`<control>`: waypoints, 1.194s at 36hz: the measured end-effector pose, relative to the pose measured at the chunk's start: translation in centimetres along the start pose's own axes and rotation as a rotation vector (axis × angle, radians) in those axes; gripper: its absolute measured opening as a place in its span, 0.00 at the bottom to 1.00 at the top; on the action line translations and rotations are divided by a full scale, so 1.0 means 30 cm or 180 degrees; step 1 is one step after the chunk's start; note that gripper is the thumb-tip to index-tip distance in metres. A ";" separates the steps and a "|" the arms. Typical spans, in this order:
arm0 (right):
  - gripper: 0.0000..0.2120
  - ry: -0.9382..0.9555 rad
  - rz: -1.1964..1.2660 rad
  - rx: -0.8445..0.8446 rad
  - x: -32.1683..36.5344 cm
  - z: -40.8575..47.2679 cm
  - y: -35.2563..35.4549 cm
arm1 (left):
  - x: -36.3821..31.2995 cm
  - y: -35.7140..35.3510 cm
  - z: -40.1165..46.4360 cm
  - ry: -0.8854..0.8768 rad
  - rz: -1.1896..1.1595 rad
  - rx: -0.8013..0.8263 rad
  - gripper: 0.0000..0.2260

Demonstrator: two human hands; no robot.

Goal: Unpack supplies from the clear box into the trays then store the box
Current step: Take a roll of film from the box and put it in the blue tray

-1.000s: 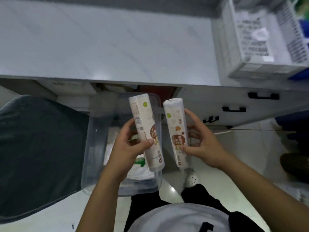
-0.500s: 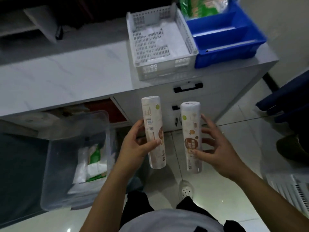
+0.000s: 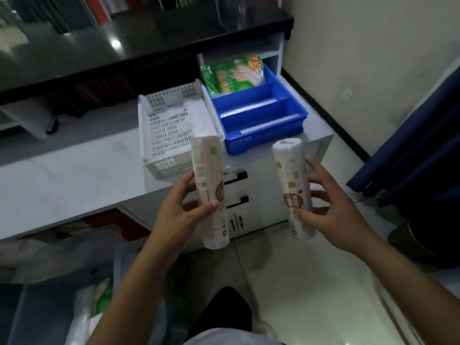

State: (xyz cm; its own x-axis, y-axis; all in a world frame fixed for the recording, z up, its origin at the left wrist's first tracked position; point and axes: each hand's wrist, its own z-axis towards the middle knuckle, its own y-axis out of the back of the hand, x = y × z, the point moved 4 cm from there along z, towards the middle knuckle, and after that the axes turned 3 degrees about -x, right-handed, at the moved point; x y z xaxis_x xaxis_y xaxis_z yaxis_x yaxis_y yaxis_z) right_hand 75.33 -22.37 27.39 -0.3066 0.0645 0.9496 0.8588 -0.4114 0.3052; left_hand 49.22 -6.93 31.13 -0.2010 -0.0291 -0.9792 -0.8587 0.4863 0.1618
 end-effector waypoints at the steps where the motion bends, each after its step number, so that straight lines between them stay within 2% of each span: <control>1: 0.44 0.0051 -0.0054 -0.0001 0.010 0.035 0.016 | -0.014 -0.003 0.029 -0.0025 -0.0017 -0.0002 0.36; 6: 0.44 0.0240 -0.0516 0.0040 0.051 0.239 0.104 | -0.068 -0.012 0.217 -0.0137 -0.0045 -0.0025 0.34; 11: 0.47 0.0608 -0.1345 0.0192 0.108 0.514 0.167 | -0.130 -0.003 0.466 -0.0239 -0.0026 0.0002 0.35; 15: 0.47 0.1234 -0.2686 0.0448 0.166 0.766 0.133 | -0.167 0.014 0.657 -0.0200 -0.0165 -0.0106 0.36; 19: 0.43 0.1518 -0.3654 0.1095 0.105 0.978 0.053 | -0.148 0.020 0.810 -0.0093 -0.0244 -0.0205 0.31; 26: 0.49 0.1507 -0.4169 0.1787 -0.061 1.194 -0.023 | -0.105 -0.003 0.963 0.0153 -0.0280 -0.0304 0.28; 31: 0.47 0.1619 -0.4398 0.2267 -0.151 1.262 -0.022 | -0.116 -0.013 0.999 0.0258 -0.0215 -0.0315 0.30; 36: 0.42 0.1517 -0.4376 0.2093 -0.192 1.300 -0.009 | -0.123 -0.019 1.001 0.0329 -0.0130 -0.0470 0.31; 43: 0.42 0.1043 -0.4213 0.1372 -0.246 1.310 0.047 | -0.122 -0.073 1.008 0.0421 0.0033 -0.0370 0.30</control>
State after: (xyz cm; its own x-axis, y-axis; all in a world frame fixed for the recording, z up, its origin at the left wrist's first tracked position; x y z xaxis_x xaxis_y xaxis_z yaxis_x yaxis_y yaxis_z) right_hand 94.92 12.30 23.59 -0.9945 -0.0576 -0.0872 -0.0922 0.0921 0.9915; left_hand 66.08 18.52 30.64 -0.2639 -0.1428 -0.9539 -0.9034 0.3832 0.1925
